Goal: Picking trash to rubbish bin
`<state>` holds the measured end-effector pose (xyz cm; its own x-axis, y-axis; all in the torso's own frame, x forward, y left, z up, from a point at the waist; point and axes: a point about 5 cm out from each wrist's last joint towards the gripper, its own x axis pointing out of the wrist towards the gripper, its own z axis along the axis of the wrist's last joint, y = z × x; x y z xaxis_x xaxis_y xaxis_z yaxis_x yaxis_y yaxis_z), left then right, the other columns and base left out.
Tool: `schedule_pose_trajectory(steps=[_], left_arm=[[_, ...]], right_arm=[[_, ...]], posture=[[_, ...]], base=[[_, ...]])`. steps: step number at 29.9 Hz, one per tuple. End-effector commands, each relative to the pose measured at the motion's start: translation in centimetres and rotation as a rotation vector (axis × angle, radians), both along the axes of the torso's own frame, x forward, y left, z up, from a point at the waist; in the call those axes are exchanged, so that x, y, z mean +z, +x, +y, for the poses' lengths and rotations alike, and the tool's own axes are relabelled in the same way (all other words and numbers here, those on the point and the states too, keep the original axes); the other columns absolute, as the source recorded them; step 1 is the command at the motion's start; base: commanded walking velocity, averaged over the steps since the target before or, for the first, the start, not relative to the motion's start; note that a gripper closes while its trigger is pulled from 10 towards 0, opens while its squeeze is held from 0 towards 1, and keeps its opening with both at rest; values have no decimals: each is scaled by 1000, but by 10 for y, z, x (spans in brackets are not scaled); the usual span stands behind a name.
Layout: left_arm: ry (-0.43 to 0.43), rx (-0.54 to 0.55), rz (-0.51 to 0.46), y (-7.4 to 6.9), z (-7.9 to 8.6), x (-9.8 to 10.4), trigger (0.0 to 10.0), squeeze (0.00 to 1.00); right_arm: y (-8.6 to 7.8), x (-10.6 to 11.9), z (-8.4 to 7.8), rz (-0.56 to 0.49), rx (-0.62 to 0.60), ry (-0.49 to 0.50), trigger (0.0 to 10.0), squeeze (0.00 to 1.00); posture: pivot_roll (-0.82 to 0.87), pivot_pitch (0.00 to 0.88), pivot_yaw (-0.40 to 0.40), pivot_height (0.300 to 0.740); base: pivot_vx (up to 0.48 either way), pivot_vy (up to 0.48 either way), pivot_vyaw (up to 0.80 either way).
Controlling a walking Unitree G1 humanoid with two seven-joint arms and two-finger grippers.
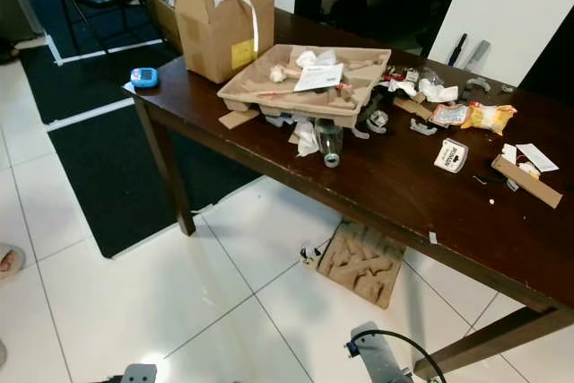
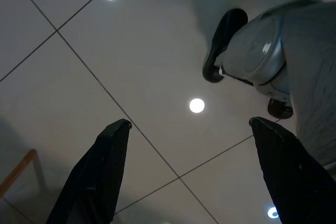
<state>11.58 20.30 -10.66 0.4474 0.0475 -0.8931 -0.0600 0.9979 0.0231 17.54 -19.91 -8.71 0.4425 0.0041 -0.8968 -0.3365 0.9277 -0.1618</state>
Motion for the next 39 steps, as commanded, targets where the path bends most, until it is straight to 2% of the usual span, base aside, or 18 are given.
schedule_pose_trajectory(steps=[1, 12, 15, 25, 26, 29, 32, 36, 39], left_arm=[[-15, 5, 23, -6, -5, -3, 10000, 0], [-15, 15, 28, -7, -6, -3, 10000, 0], [-13, 18, 31, -8, -5, -3, 10000, 0], [-8, 29, 37, -12, -3, -4, 10000, 0], [-7, 31, 40, -13, -3, -4, 10000, 0], [-7, 32, 42, -13, -3, -4, 10000, 0], [1, 62, 47, -16, -1, -5, 10000, 0], [8, 72, 57, -20, 1, -5, 10000, 0], [17, 94, 67, -25, 4, -6, 10000, 0]], right_arm=[[-5, -1, -6, 21, -11, -18, 10000, 0], [-7, -1, -11, 23, -30, -17, 10000, 0], [-9, -2, -13, 59, -6, -37, 10000, 0], [-25, -8, -14, 157, 22, -48, 10000, 0], [-30, -10, -13, 188, 23, -35, 10000, 0], [-32, -11, -12, 201, 23, -24, 10000, 0], [-37, -12, -12, 252, 25, 8, 10000, 0], [-36, -9, -25, 263, 89, -96, 10000, 0], [-35, -5, -40, 258, 48, -140, 10000, 0]], posture=[[219, 86, -94, 740], [219, 93, -93, 740], [220, 95, -95, 740], [220, 98, -99, 740], [220, 99, -100, 740], [220, 99, -100, 740], [222, 102, -102, 740], [225, 106, -104, 740], [225, 106, -104, 740]], base=[[330, 0, 0], [328, 0, 0], [314, 0, 0], [289, 0, -793], [251, 0, -788], [251, 0, -788], [84, 0, 0], [0, 0, 0], [0, 0, 0]])
